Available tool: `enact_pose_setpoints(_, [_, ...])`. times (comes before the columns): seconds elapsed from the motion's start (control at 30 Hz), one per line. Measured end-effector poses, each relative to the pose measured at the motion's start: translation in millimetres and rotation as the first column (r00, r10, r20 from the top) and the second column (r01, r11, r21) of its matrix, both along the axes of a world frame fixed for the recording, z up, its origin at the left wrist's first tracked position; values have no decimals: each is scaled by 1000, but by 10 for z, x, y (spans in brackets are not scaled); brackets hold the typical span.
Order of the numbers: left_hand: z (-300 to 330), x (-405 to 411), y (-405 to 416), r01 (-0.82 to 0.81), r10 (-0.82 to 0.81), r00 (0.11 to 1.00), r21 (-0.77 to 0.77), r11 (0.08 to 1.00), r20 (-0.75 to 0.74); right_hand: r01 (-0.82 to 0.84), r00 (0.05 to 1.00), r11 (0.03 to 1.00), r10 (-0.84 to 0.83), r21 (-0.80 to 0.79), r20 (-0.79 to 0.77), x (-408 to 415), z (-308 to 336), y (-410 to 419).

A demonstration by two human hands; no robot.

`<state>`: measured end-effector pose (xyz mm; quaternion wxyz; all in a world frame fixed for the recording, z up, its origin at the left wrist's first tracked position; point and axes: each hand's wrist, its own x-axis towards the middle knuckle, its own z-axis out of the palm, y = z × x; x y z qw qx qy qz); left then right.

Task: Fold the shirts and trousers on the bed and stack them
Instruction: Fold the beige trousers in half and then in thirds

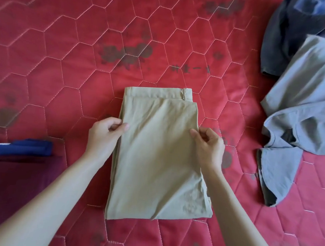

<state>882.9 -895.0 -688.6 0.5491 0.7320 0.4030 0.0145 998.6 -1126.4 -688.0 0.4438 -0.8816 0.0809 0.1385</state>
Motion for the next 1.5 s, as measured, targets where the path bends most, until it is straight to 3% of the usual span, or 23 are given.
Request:
enact_pose_setpoints(0.1, [-82,177,12,-36,36,998,-4,999,-58,7,999,1000,-8,-24,-38,127,-102,102])
enact_pose_setpoints(0.27, [-107,429,70,-97,98,995,39,995,-16,3,1000,997,-3,-82,-1,287,-167,210])
enact_pose_setpoints(0.6, [-150,715,150,-183,187,981,76,980,-50,8,1000,1000,-8,-14,7,576,-114,458])
enact_pose_setpoints(0.77, [-153,818,204,-232,231,971,13,973,65,-44,995,998,40,42,94,742,-67,597])
enact_pose_setpoints(1.07, [-352,783,160,-237,234,971,311,920,47,31,998,999,-29,-21,64,811,-359,779])
enact_pose_setpoints(1.2, [-332,755,158,-88,72,996,516,852,51,-52,998,996,49,71,47,869,-329,781])
enact_pose_setpoints(1.3, [-331,743,159,122,-167,986,719,684,-8,-134,990,991,134,6,48,971,-286,812])
enact_pose_setpoints(1.43, [-346,726,106,395,-348,909,745,537,-231,-88,995,995,90,-49,52,991,-288,908])
enact_pose_setpoints(1.5, [-304,726,65,419,-342,900,750,511,-270,-98,980,975,129,-199,149,921,-285,966])
